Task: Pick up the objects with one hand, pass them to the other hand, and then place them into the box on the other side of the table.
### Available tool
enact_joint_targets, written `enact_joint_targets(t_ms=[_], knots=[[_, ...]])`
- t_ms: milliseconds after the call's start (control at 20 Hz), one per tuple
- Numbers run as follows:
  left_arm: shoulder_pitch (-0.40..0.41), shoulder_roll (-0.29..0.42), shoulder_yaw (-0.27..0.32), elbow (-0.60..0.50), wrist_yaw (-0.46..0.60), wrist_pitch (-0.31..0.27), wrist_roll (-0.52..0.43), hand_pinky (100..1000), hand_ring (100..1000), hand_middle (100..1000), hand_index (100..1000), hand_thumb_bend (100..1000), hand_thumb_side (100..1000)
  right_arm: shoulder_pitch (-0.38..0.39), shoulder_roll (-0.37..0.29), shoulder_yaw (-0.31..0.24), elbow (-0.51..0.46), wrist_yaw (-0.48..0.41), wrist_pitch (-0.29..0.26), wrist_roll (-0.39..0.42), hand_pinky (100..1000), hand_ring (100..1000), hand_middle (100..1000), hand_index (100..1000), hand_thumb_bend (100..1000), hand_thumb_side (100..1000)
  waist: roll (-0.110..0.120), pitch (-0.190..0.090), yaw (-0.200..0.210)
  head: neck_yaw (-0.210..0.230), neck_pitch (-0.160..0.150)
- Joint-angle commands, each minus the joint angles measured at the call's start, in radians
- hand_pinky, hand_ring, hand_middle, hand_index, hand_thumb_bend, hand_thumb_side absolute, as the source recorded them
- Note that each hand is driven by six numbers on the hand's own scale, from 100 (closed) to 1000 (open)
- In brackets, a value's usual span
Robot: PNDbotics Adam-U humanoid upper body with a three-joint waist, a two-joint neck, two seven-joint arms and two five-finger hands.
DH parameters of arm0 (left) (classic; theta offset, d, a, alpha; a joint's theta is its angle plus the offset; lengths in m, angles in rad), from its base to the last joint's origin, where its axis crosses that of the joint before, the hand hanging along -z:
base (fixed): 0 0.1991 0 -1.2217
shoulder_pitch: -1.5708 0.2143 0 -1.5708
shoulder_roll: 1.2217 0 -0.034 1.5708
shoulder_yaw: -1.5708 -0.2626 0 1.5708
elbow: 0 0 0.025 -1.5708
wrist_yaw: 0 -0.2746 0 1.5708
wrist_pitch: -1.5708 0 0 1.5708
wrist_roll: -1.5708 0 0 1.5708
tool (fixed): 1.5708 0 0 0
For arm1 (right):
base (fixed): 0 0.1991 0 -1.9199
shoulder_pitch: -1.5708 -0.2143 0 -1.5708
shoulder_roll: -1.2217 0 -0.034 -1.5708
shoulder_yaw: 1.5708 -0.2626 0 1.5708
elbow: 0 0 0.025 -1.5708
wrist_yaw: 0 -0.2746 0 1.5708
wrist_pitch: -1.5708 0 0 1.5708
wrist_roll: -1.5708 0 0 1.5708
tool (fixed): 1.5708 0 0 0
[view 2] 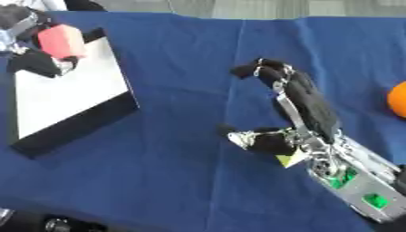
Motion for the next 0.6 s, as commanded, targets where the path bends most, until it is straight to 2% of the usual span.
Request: enact_joint_targets(t_ms=[50,200,350,500,550,600], knots=[[-0.015,0.025,0.02,0.039,-0.025,-0.016,-0.012,764,671,563,673,135,301,-0.005,-0.019,-0.003,-0.021,0.009,0.0,0.01,737,693,605,755,641,192,-0.012,0.002,-0.002,0.007,-0.002],[-0.02,0.019,0.021,0.066,-0.062,-0.029,-0.027,786,734,641,759,251,332,-0.003,-0.018,-0.003,-0.021,0.012,0.002,0.015,737,693,605,755,641,193,-0.012,0.002,-0.002,0.009,-0.002],[-0.024,0.014,0.017,0.09,-0.107,-0.045,-0.053,852,838,789,874,397,388,-0.003,-0.017,-0.003,-0.021,0.01,0.004,0.018,736,691,605,755,640,193,-0.012,0.002,-0.004,0.01,-0.002],[-0.027,0.009,0.016,0.109,-0.164,-0.072,-0.089,903,883,833,911,480,572,-0.002,-0.017,-0.003,-0.021,0.009,0.005,0.02,736,691,605,755,641,193,-0.012,0.002,-0.005,0.009,-0.002],[-0.029,0.008,0.017,0.112,-0.185,-0.081,-0.098,925,896,841,923,535,627,-0.001,-0.017,-0.003,-0.021,0.009,0.005,0.02,736,691,605,754,641,193,-0.012,0.001,-0.005,0.008,-0.002],[-0.029,0.007,0.018,0.115,-0.205,-0.089,-0.105,932,898,842,927,548,640,-0.001,-0.017,-0.003,-0.021,0.009,0.005,0.021,736,692,604,754,641,193,-0.012,0.001,-0.005,0.008,-0.002]])
